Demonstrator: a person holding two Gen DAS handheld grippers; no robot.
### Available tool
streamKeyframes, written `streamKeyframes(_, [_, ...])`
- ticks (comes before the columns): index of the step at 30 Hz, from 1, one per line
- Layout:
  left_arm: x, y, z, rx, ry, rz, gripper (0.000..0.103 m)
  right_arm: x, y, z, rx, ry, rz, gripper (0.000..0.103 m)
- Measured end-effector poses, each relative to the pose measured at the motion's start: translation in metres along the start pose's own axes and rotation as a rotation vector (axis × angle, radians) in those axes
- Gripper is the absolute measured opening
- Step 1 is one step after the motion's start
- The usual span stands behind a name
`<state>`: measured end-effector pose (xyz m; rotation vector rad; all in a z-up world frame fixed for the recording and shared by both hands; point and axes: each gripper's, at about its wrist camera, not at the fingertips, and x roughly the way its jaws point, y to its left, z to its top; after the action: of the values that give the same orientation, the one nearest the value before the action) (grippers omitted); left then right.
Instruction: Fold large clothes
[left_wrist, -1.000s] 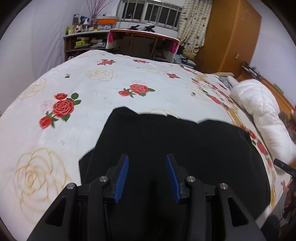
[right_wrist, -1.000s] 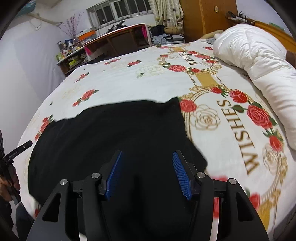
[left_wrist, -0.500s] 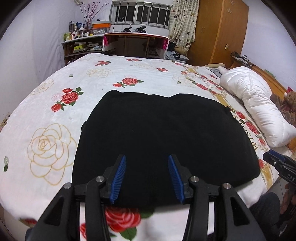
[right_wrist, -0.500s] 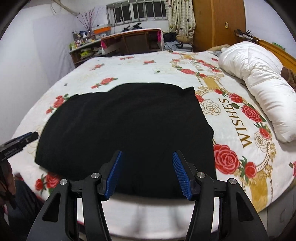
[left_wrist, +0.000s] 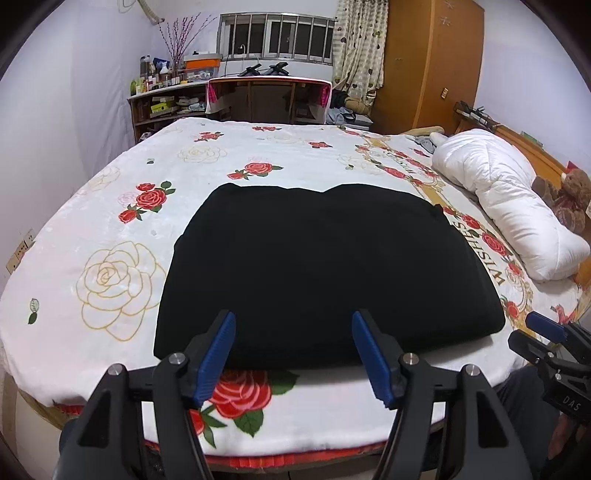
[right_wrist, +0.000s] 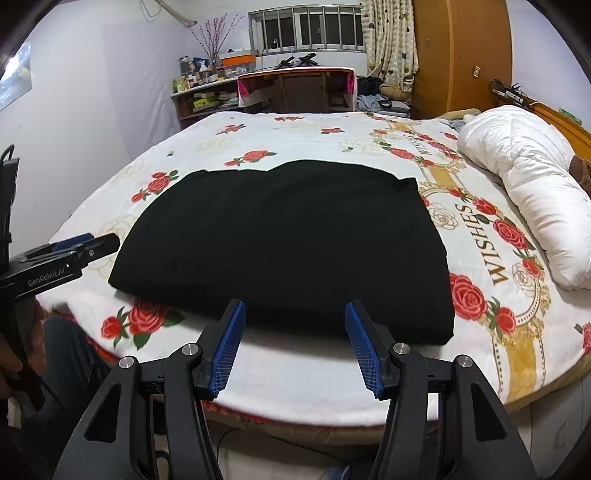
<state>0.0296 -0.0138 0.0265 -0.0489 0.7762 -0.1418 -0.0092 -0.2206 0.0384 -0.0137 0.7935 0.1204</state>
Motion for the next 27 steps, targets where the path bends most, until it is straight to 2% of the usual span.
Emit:
streamKeyframes(8, [-0.004,-0.008,-0.011,0.032,0.029,0.017,0.069,-0.007,0.004,-0.007,0.008,-0.003,0.004,0.057])
streamKeyframes(27, [-0.01,-0.015,-0.017,0.018,0.047,-0.022,0.069,-0.01,0.007,-0.012,0.001,-0.004,0.007,0.058])
